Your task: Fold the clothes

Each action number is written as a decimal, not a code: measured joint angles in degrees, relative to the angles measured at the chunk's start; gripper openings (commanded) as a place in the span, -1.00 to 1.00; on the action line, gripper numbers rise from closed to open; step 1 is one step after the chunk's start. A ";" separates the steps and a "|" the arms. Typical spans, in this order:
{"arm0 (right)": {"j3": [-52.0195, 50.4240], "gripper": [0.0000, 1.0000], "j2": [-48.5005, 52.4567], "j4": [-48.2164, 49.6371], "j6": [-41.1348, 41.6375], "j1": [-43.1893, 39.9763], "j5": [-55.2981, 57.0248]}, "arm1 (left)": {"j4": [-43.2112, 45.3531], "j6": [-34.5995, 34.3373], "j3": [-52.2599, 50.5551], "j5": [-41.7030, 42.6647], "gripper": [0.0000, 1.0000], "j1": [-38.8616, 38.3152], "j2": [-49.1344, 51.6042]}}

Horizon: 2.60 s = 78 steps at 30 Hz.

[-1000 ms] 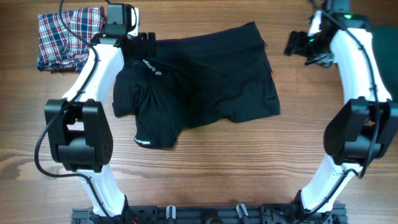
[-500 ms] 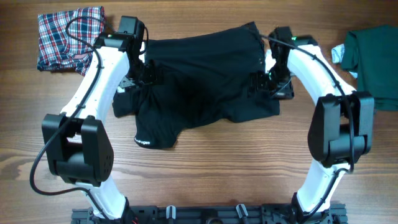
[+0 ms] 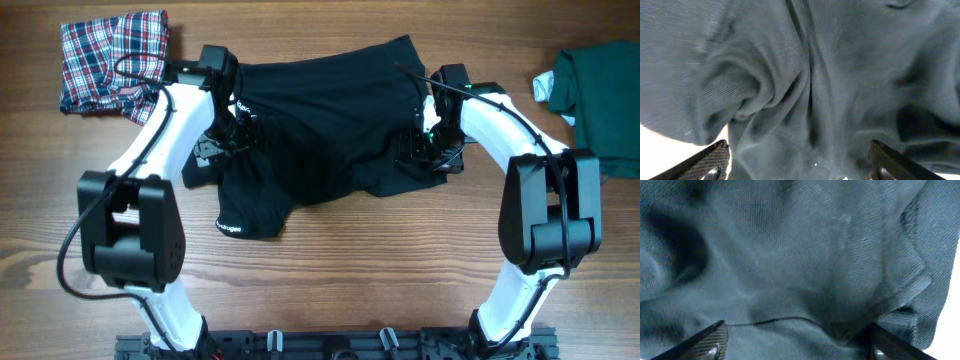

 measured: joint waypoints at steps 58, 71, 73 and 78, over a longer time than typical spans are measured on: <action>-0.55 -0.91 0.15 0.22 2.16 0.02 2.95 | 5.95 4.98 -7.43 -4.59 -0.92 2.43 2.89; -0.55 -0.91 0.15 0.22 4.72 -3.78 6.23 | -2.23 3.67 -7.43 -4.59 -0.92 2.43 -0.13; -0.55 -0.91 0.15 0.24 4.70 -5.18 6.23 | -4.39 3.04 -7.43 -4.59 -0.92 2.43 -2.86; -0.55 -0.91 0.15 0.24 4.70 -5.79 6.27 | -8.96 1.70 -7.43 -4.59 -0.92 2.43 -4.02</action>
